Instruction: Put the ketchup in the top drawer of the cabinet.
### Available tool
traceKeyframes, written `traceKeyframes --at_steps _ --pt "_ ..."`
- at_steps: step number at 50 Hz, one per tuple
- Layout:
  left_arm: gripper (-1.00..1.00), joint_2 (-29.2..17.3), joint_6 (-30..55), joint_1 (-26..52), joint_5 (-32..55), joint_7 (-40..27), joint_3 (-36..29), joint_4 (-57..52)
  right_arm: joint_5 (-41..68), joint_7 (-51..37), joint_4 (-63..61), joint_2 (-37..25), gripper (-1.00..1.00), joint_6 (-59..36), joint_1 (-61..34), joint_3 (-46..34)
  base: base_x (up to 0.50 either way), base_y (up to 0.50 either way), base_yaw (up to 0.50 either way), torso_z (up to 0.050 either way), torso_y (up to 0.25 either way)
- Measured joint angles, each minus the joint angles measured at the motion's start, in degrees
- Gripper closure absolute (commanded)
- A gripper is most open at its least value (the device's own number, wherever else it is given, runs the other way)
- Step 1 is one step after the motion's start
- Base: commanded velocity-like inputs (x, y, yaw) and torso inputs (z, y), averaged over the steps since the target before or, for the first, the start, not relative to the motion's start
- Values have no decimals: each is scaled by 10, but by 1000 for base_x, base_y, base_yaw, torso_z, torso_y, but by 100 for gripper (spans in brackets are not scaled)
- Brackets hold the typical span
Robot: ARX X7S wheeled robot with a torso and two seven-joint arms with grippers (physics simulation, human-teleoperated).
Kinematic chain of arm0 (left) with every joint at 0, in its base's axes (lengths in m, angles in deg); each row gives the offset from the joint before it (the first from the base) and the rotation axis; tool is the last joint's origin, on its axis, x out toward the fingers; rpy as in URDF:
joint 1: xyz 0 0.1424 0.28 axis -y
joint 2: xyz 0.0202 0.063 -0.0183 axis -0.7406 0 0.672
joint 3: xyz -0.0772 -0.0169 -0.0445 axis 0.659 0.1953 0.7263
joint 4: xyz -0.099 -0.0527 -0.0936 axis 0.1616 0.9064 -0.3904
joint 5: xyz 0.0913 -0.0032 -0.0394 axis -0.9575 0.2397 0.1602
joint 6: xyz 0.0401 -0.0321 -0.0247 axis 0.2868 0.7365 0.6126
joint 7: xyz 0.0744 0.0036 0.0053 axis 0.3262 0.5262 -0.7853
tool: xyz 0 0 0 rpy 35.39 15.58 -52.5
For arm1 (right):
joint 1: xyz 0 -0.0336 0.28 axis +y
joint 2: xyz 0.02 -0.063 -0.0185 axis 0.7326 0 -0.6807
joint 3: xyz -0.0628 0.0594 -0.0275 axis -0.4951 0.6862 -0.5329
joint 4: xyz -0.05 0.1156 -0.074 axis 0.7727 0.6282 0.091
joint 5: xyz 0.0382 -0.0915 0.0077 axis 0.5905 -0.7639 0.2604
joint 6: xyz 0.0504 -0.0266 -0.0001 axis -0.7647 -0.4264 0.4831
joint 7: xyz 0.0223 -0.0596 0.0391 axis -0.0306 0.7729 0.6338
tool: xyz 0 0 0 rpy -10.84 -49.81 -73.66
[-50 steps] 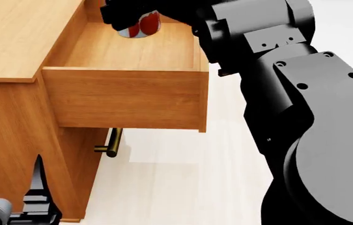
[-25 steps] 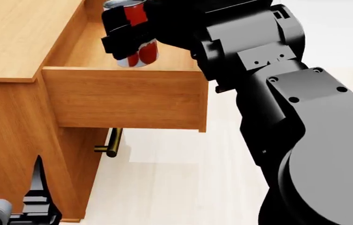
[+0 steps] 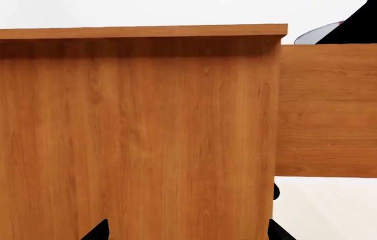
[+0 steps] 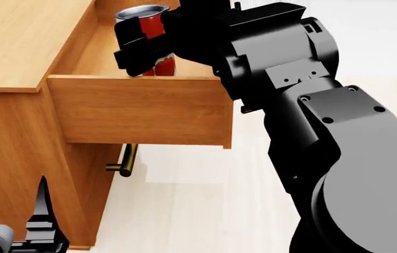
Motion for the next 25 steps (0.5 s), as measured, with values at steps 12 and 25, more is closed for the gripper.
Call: traceKeyframes --at_steps 12,25 --pt "-100 -1 -2 0 1 -2 -1 1 -10 1 0 -1 -100 9 2 4 0 0 0 0 0" --pt "-100 -2 -3 0 3 -3 -2 1 -23 3 -1 0 -100 15 2 7 0 0 0 0 0"
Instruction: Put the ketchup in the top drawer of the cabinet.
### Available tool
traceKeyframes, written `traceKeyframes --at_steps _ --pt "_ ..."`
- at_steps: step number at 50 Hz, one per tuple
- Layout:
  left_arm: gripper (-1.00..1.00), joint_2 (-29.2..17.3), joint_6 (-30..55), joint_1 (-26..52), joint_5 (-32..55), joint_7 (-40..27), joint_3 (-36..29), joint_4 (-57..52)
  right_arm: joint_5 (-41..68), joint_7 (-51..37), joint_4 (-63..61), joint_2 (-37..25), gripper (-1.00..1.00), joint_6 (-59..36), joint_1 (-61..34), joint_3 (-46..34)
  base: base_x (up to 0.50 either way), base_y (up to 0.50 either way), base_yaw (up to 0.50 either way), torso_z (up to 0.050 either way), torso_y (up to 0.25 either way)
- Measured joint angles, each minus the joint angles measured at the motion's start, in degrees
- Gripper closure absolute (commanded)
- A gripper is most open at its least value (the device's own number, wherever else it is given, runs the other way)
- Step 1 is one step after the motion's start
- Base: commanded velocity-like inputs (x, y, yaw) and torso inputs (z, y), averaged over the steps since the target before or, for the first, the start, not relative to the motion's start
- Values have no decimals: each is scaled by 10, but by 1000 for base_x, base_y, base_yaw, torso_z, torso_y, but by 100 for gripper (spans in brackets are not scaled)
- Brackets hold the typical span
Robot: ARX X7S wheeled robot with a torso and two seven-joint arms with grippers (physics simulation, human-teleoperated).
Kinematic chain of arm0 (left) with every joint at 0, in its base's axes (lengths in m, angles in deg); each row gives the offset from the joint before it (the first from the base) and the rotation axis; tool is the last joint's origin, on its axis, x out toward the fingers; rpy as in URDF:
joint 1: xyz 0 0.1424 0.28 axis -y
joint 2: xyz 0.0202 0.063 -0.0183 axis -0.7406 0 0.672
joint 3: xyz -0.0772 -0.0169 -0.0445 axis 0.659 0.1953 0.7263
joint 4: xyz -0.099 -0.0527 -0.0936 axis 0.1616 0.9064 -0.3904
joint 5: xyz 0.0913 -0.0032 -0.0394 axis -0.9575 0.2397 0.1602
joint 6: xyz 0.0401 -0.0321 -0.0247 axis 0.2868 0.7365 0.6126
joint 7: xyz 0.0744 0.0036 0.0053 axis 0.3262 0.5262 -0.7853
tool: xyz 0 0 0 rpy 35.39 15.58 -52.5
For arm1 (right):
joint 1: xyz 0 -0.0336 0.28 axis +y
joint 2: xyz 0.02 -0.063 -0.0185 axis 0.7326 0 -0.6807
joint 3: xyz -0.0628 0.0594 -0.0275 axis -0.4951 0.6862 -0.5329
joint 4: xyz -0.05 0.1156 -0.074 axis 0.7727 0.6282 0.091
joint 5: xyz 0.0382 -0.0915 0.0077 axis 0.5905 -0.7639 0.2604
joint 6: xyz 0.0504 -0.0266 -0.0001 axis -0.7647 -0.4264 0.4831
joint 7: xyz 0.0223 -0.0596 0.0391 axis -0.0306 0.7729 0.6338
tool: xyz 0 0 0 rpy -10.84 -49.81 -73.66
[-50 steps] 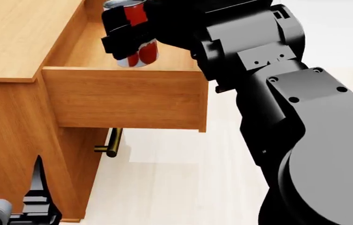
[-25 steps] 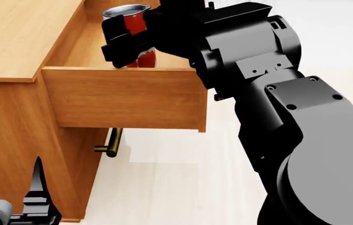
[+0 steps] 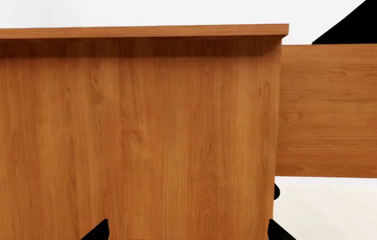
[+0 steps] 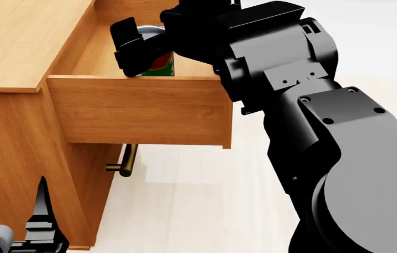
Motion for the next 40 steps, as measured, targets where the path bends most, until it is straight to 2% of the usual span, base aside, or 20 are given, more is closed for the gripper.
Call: traceKeyframes --at_steps 16,40 --pt "-100 -2 2 1 2 -2 -2 -2 29 -8 6 1 -100 57 -7 -5 0 0 0 0 0" --pt "-100 -5 4 3 2 -6 -7 -6 141 -37 14 1 -100 211 -30 -32 0 0 0 0 0"
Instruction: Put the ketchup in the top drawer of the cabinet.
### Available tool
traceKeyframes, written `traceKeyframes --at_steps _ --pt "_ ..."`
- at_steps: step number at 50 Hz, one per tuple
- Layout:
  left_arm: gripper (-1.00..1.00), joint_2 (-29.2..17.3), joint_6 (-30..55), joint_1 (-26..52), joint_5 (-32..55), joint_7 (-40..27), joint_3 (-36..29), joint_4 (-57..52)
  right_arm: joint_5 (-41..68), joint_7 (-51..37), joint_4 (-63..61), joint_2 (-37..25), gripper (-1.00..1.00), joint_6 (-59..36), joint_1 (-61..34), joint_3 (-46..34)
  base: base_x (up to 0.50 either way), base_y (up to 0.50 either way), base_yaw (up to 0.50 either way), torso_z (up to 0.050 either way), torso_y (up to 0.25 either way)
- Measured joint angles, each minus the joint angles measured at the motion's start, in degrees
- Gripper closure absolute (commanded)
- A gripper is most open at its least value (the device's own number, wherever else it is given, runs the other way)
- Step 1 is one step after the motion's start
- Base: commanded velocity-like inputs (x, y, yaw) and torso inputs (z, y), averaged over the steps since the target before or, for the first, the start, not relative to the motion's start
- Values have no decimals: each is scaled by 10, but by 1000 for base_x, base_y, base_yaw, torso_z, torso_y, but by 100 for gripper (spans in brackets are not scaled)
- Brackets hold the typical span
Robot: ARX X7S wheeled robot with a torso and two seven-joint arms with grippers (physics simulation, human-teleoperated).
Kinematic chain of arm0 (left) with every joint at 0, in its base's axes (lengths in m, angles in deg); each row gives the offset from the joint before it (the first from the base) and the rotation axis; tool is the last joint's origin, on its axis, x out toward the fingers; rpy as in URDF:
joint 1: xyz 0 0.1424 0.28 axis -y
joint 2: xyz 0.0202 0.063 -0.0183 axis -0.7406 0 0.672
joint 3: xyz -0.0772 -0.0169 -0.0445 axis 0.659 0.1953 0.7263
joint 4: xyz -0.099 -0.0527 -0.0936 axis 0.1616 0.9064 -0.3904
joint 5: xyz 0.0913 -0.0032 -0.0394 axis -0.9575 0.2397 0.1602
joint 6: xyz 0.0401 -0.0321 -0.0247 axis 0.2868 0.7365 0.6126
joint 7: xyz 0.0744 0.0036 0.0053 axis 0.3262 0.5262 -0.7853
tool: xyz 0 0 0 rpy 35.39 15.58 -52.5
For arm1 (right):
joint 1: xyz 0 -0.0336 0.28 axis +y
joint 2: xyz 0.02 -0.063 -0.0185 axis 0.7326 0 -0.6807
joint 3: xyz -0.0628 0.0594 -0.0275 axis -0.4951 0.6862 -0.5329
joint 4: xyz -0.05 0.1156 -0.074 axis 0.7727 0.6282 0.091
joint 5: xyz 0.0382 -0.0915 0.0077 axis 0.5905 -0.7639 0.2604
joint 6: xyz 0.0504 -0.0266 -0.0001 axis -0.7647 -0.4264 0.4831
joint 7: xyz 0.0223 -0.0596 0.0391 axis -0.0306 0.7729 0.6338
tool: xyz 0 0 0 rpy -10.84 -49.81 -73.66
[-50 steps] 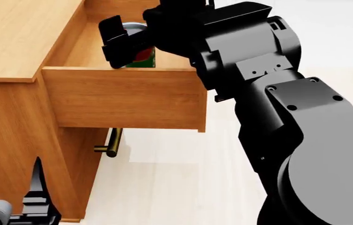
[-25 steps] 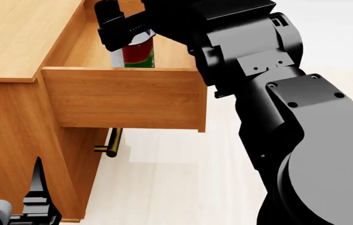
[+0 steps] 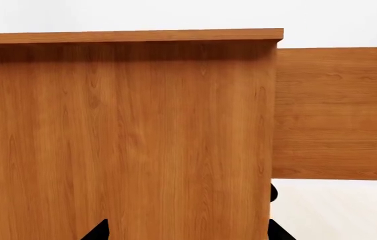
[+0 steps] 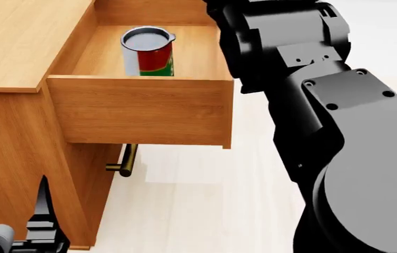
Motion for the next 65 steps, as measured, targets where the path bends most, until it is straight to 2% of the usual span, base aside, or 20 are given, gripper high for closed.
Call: traceKeyframes --at_steps 28,41,65 --pt "-100 -12 -52 -2 -58 -3 -21 -30 37 -63 -22 -8 -100 241 4 -14 0 0 0 0 0" --pt "-100 -15 -60 -2 -66 -4 -26 -36 -14 -194 -240 -128 -100 327 0 -41 0 0 0 0 0" --pt "-100 -18 -55 -1 -72 -9 -32 -47 -132 -394 -564 -320 -100 399 -5 -77 0 0 0 0 0"
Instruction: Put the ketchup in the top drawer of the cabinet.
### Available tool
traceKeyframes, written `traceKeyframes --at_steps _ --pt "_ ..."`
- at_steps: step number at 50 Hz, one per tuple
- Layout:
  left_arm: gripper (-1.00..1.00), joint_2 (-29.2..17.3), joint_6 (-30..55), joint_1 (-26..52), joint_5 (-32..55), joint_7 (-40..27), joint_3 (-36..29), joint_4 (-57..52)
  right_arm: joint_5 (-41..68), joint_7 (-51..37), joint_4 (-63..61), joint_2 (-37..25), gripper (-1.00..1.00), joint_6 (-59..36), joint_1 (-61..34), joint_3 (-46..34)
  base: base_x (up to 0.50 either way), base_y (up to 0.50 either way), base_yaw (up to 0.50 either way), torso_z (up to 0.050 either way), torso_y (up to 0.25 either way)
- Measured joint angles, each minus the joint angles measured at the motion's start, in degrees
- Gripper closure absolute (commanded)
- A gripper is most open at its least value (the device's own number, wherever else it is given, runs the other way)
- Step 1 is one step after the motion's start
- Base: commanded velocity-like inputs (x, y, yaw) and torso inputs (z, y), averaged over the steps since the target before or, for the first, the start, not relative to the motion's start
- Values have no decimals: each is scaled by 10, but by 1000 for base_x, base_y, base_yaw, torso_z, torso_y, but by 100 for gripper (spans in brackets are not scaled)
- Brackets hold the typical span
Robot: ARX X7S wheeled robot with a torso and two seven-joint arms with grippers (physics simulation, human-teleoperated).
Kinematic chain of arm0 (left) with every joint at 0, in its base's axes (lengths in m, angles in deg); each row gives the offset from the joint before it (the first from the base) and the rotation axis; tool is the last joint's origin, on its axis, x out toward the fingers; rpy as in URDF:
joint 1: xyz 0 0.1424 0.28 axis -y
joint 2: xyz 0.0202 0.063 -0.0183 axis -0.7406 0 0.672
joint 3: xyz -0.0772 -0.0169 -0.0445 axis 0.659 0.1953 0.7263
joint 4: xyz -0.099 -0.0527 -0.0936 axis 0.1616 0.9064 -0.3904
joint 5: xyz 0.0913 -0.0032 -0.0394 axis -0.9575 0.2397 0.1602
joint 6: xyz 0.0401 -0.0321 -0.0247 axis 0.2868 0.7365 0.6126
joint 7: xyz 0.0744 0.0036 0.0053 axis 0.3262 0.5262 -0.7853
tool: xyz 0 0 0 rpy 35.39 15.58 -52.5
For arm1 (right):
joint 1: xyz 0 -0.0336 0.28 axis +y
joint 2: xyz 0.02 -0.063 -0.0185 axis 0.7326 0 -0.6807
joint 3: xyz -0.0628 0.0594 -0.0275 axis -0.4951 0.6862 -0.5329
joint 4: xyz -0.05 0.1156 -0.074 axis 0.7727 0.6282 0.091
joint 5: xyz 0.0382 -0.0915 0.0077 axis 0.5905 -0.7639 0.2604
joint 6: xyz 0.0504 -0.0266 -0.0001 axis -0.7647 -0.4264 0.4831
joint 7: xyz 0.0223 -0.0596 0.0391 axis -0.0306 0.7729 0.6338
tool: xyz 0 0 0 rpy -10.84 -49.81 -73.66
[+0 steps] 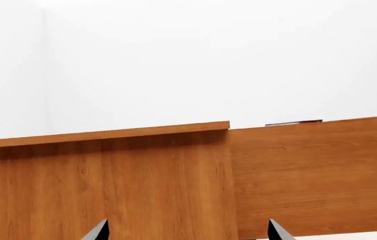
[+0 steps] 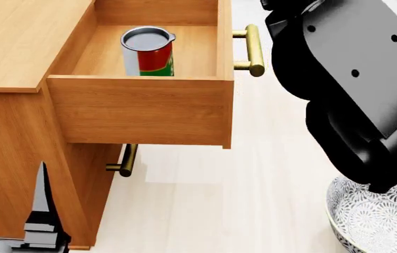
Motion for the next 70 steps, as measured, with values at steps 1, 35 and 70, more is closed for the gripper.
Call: traceKeyframes --at_steps 1,35,70 --pt "-100 0 0 0 0 0 0 0 -6 -7 -11 -7 -100 2 1 -1 0 0 0 0 0" --pt "-100 -9 -9 -10 -7 -5 -5 -22 -293 -314 -340 -201 -100 0 46 -39 0 0 0 0 0" --pt "-100 -18 -31 -25 -10 -11 -4 -41 -457 -463 -408 -252 -100 24 172 -54 0 0 0 0 0"
